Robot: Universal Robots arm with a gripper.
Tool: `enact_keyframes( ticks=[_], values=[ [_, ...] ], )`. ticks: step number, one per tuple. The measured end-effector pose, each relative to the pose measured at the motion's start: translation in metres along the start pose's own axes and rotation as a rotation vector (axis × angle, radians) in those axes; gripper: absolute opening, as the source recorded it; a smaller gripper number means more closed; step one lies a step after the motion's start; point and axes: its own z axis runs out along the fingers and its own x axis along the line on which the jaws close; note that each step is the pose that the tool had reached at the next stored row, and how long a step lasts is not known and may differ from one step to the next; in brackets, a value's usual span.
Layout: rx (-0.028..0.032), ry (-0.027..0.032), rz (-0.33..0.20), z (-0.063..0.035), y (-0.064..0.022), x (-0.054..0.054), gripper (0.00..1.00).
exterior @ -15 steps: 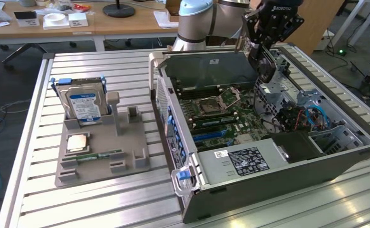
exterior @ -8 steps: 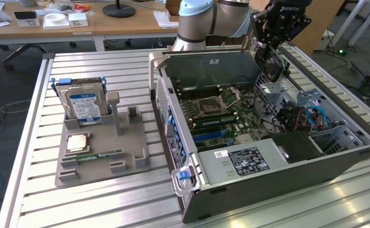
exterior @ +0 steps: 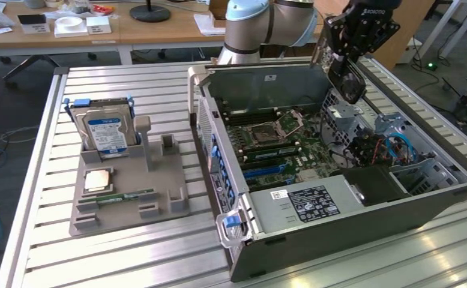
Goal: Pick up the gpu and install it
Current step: 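Pick up the gpu and move the gpu toward the slot, then insert the gpu into the slot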
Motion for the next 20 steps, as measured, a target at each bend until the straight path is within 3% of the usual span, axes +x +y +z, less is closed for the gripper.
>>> enact_keyframes(
  ticks=[3, 20],
  values=[
    [0.0040, 0.0004, -0.001, 0.0002, 0.0004, -0.0037, 0.27],
    [0.0034, 0.0013, -0.031, 0.0005, 0.0008, -0.0090, 0.27]
  ],
)
